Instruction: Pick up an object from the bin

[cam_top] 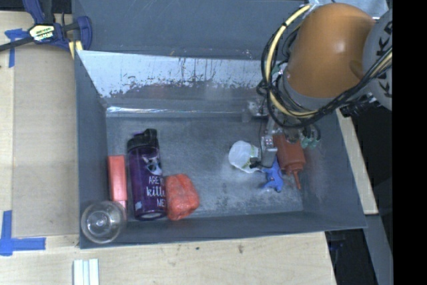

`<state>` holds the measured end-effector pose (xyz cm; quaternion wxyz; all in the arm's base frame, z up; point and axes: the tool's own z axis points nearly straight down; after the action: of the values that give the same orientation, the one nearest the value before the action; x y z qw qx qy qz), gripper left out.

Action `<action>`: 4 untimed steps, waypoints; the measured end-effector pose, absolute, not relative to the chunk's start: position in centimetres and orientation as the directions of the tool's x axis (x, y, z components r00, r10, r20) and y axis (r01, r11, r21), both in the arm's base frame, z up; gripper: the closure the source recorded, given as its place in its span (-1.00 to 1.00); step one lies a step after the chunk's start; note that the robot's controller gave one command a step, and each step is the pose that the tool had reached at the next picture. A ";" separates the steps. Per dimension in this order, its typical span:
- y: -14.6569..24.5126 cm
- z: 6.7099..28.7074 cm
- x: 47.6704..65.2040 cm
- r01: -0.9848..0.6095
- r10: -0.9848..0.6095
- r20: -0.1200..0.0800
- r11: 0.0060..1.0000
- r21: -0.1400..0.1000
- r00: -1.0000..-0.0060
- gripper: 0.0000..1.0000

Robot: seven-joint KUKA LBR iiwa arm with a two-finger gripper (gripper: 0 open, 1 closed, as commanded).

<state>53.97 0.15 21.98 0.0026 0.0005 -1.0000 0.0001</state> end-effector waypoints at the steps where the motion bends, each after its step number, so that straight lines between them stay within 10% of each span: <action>1: 0.1 22.5 54.1 -0.001 -0.001 -0.004 1.000 0.000 -1.000 -1.00; 3: -8.2 6.6 56.6 -0.034 -0.034 0.000 0.999 0.000 -0.999 -1.00; 4: -7.3 7.0 55.6 0.173 0.173 -0.002 0.985 0.000 -0.985 -1.00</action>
Offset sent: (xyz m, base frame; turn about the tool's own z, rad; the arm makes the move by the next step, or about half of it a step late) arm 0.0146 -0.0868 -0.1498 -0.0148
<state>55.58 -7.26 7.02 -0.0010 -0.0867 -0.9962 0.0001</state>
